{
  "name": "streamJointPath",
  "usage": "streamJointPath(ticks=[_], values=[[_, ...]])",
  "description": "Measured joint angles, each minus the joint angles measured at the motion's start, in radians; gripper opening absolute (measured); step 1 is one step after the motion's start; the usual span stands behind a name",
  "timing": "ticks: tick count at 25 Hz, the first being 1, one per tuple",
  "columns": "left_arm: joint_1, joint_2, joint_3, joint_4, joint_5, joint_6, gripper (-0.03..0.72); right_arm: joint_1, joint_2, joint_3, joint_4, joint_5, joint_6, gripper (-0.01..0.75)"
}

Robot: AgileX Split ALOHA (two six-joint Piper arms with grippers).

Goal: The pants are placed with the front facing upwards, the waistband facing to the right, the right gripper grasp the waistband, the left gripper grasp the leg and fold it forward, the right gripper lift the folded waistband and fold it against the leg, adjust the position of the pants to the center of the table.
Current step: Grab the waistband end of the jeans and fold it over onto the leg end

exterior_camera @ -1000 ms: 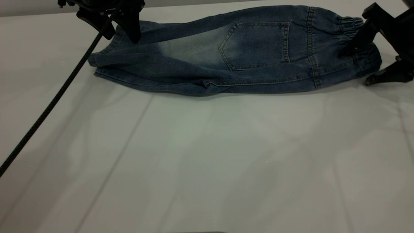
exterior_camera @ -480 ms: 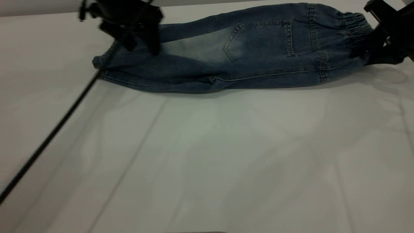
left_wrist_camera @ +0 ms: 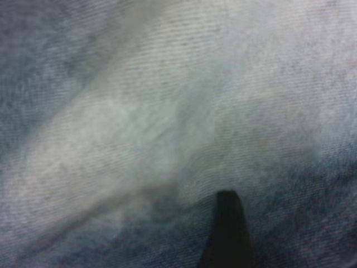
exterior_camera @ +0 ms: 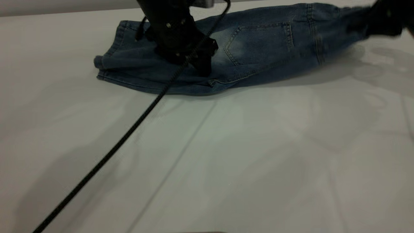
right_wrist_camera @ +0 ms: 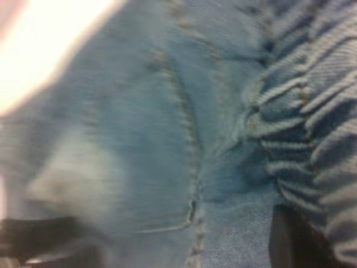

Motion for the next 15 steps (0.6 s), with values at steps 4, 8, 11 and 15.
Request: streamJointPath(ticks=[4, 8, 11, 15], values=[[-0.033, 0.008, -0.006, -0.008, -0.019, 0.0, 0.496, 0.0, -0.093, 0.0, 0.059, 0.052, -0.063, 0.069], [-0.084, 0.012, -0.006, -0.019, -0.037, 0.0, 0.496, 0.0, -0.169, 0.0, 0.064, 0.07, -0.089, 0.069], [-0.117, 0.013, -0.006, -0.052, -0.039, 0.0, 0.496, 0.0, -0.198, 0.001, 0.06, 0.091, -0.091, 0.069], [-0.128, 0.012, -0.006, -0.065, -0.039, -0.001, 0.496, 0.0, -0.216, 0.001, 0.036, 0.117, -0.092, 0.069]])
